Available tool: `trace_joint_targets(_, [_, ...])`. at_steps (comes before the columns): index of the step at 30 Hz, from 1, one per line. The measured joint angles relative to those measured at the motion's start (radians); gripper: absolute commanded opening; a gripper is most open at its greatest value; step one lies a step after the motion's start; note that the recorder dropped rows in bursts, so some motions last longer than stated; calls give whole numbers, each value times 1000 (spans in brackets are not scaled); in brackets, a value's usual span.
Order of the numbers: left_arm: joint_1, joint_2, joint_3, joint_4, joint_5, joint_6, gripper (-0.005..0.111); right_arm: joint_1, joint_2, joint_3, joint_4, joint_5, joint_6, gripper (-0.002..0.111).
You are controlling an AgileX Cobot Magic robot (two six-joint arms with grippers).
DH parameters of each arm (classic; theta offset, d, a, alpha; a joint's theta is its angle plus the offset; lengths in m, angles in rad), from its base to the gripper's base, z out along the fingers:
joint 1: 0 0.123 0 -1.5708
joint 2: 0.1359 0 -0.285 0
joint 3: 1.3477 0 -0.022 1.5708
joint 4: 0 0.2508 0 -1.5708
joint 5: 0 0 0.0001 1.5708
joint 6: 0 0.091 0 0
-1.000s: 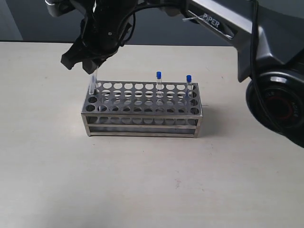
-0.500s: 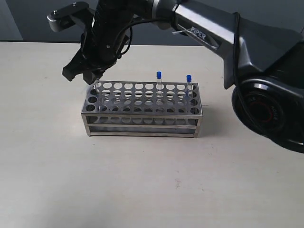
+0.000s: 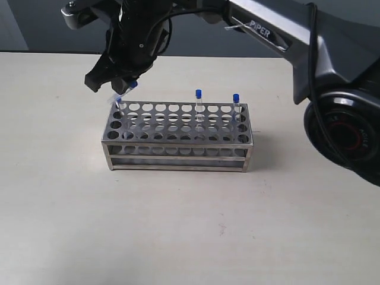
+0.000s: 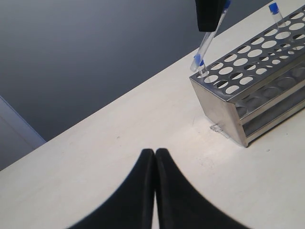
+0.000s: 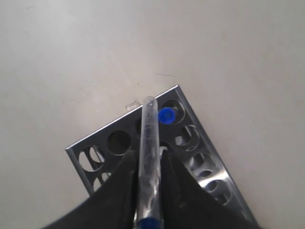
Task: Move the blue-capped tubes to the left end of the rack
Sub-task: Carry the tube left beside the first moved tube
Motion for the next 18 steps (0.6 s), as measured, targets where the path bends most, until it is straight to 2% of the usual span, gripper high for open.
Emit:
trace_joint_targets(8, [0,0,0,0,0,0,1,0,-11,0,-42,3,2,0])
trace_joint_targets(18, [0,0,0,0,0,0,1,0,-20,0,40,3,2,0])
